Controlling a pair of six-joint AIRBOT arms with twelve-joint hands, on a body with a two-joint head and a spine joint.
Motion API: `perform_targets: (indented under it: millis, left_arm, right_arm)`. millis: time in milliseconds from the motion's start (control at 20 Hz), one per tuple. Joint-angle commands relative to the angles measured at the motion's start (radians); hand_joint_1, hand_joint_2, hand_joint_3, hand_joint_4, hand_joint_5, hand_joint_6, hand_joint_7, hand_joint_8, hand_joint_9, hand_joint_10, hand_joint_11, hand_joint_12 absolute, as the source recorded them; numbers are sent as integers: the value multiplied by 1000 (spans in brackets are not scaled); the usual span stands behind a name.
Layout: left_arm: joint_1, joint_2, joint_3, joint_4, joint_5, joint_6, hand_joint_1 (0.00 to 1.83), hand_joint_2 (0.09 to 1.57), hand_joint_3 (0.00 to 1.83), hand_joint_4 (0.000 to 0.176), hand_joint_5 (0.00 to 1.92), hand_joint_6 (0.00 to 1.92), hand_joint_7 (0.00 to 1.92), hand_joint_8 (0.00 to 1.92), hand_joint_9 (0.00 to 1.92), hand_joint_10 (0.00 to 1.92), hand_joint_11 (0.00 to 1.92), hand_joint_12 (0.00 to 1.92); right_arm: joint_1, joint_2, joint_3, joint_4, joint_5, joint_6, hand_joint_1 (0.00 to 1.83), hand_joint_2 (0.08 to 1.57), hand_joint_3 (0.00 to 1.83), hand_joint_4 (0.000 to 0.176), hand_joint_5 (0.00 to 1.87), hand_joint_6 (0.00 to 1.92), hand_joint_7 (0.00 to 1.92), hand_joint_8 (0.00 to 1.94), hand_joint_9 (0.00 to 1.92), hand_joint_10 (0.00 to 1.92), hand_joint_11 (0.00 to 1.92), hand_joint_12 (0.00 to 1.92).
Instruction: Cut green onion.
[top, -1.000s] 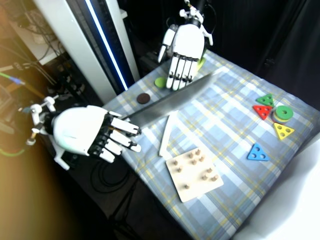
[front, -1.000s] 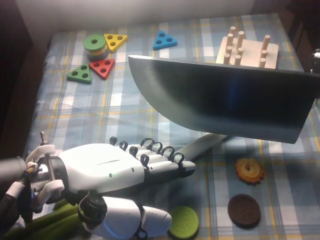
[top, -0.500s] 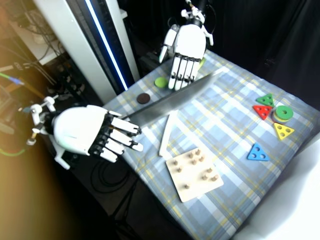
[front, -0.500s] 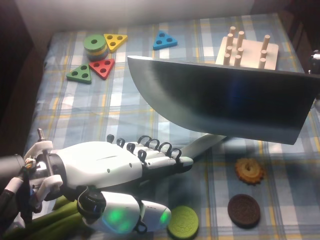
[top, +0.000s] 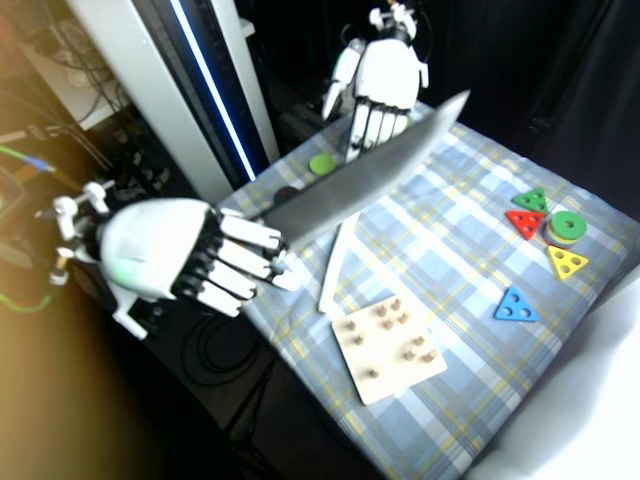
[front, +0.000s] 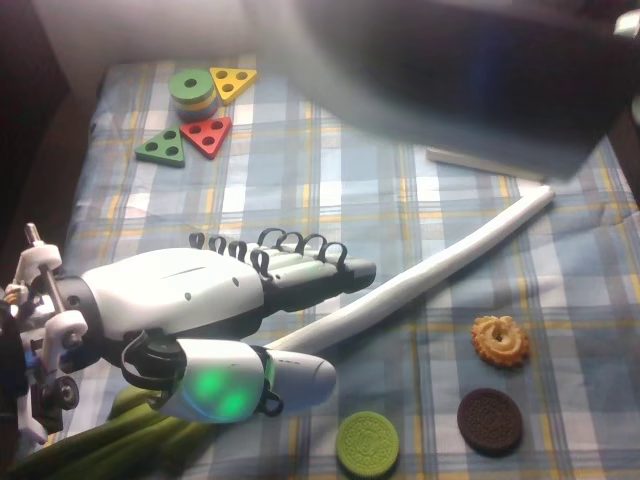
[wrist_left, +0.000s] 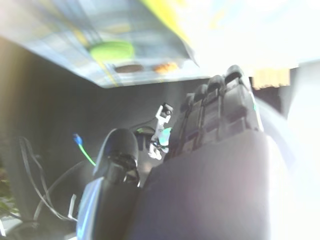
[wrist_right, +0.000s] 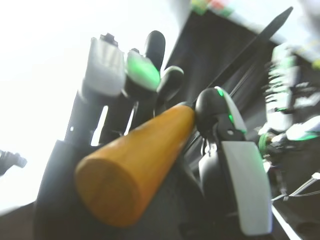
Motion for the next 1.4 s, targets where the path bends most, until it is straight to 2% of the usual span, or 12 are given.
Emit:
perform_targets:
  millis: [0,150,250,400,500,650,900,1050,1150,1200,1300,1350]
  left_arm:
    - [-12,1,-5,-20,-128,-2,0,1409,0,0,0,0,0,0,8,2,0,0]
    - [-12,9,3,-71,-158,-1,0,1400,0,0,0,0,0,0,0,0,0,0]
    - [-2,20,9,-132,-197,14,0,1412,1,0,0,0,0,0,0,0,0,0]
    - [25,55,-22,-305,-292,216,0,1417,3,0,0,0,12,4,16,6,0,0]
    - [42,72,-31,-372,-351,269,0,1420,3,0,38,14,34,11,47,16,0,0]
    - [80,98,-39,-461,-462,269,0,1434,9,0,14,1,19,3,26,3,9,5]
    - [170,130,-57,-592,-658,269,0,1385,0,0,0,0,23,9,22,8,0,0]
    - [225,145,-66,-652,-736,269,0,1436,9,0,27,10,8,0,0,0,0,0]
    - [247,146,-71,-682,-769,269,0,1416,0,0,69,7,45,4,31,3,0,0]
    - [257,145,-74,-691,-785,269,0,1412,0,0,91,12,67,10,50,9,0,0]
    - [273,143,-79,-704,-803,269,0,1393,0,0,87,7,62,5,46,6,0,0]
    - [282,143,-81,-711,-810,269,0,1391,0,0,96,10,74,10,59,10,0,0]
  right_arm:
    - [20,0,9,12,144,4,407,1562,4,0,448,1919,776,1941,1044,1921,1222,1921]
    - [55,-6,25,16,134,-6,322,1568,2,0,473,1921,970,1941,1257,1921,1375,1921]
    - [75,-9,37,22,109,-15,278,1566,1,0,469,1910,1000,1941,1272,1921,1392,1921]
    - [110,-18,69,23,39,-16,297,1570,17,0,542,1829,1011,1941,1249,1921,1373,1921]
    - [132,-22,90,24,-8,-16,387,1571,19,0,553,1853,1002,1941,1225,1921,1342,1921]
    - [177,-25,123,23,-78,-17,374,1571,21,0,457,1826,924,1941,1178,1921,1276,1921]
    - [222,-19,157,23,-167,-30,377,1571,17,2,428,1815,902,1941,1190,1921,1337,1921]
    - [241,-17,170,10,-234,-46,387,1571,40,9,396,1918,841,1941,1145,1921,1320,1921]
    - [247,-16,175,0,-264,-53,466,1571,60,0,406,1891,803,1941,1145,1921,1327,1921]
    - [253,-15,179,-7,-282,-57,380,1571,50,9,406,1875,797,1941,1134,1921,1322,1921]
    - [279,-14,188,-37,-336,-59,194,1571,14,54,348,1851,684,1941,985,1921,1182,1921]
    - [303,-14,192,-61,-374,-68,167,1571,27,41,338,1829,692,1941,999,1921,1184,1921]
